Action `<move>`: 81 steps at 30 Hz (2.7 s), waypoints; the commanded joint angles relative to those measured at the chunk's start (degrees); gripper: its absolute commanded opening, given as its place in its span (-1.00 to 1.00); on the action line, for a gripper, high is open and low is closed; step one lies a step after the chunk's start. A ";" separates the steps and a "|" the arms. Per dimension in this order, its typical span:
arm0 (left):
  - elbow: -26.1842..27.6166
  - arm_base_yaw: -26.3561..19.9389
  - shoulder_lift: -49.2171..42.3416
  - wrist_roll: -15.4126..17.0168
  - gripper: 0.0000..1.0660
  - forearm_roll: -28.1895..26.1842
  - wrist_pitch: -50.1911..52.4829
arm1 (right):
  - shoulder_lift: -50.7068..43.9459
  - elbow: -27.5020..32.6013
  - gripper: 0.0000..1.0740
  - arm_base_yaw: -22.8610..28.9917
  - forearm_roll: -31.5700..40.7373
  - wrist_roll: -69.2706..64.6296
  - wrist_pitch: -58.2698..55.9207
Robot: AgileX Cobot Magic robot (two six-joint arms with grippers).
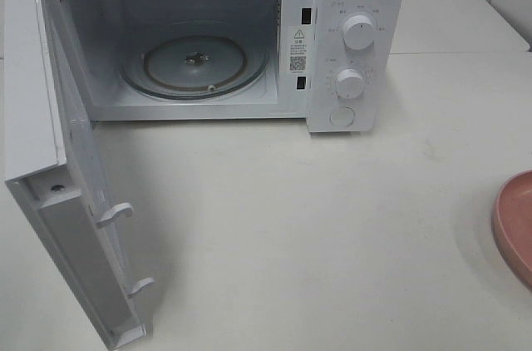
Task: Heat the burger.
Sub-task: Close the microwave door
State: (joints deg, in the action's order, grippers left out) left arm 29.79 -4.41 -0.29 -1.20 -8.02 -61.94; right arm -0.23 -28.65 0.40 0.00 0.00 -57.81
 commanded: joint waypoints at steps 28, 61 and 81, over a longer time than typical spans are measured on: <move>-0.17 -0.11 -0.97 0.00 0.83 -0.29 0.63 | -1.49 0.11 0.42 -0.29 0.00 0.57 0.92; 1.55 -0.06 0.11 0.00 0.69 -0.23 1.60 | -1.49 0.11 0.42 -0.29 0.00 0.57 0.92; 3.15 -0.06 21.66 -4.93 -1.00 0.11 19.71 | -1.49 0.11 0.42 -0.29 0.00 0.57 0.92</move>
State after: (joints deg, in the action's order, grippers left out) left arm 32.66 -4.41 20.05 -4.13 -7.91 -46.41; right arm -0.23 -28.65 0.40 0.00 0.00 -57.75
